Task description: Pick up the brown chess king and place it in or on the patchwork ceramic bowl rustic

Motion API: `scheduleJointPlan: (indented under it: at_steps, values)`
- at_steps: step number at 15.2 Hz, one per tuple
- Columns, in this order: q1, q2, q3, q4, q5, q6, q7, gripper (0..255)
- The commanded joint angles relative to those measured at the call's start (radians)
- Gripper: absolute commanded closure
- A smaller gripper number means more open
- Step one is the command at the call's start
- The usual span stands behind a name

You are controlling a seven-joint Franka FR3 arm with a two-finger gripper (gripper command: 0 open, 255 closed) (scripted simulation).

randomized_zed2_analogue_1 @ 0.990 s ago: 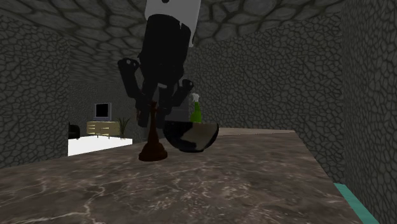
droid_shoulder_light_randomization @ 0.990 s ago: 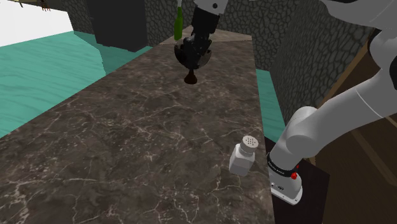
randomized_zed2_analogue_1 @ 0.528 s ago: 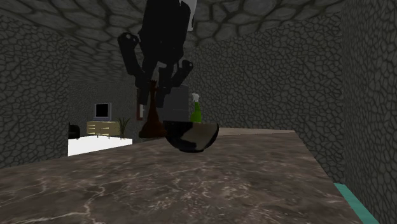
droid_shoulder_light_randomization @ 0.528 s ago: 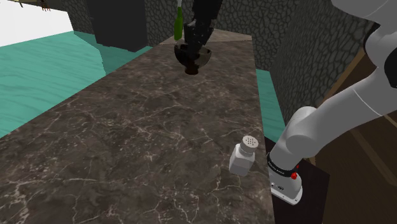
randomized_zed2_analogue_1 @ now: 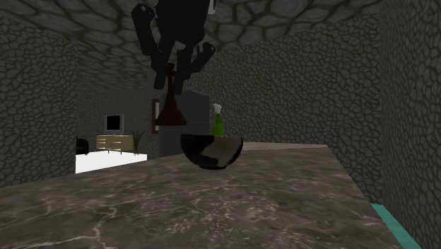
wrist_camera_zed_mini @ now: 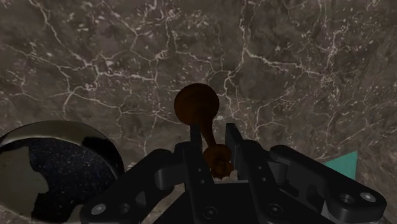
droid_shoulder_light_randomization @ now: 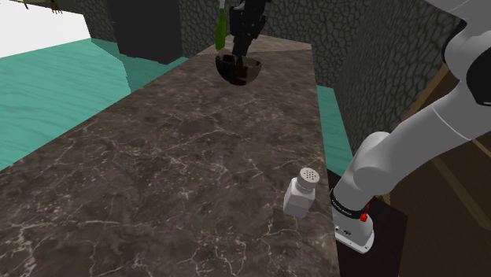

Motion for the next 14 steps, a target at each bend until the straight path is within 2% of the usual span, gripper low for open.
scheduleJointPlan:
  at_steps: [1, 9, 14]
  values:
    - [-0.001, 0.019, 0.001, 0.049, -0.004, -0.031, 0.006, 255]
    - [-0.004, 0.084, 0.007, 0.22, -0.017, -0.136, 0.029, 255]
    - [-0.042, 0.173, -0.059, 0.319, -0.035, -0.163, -0.073, 255]
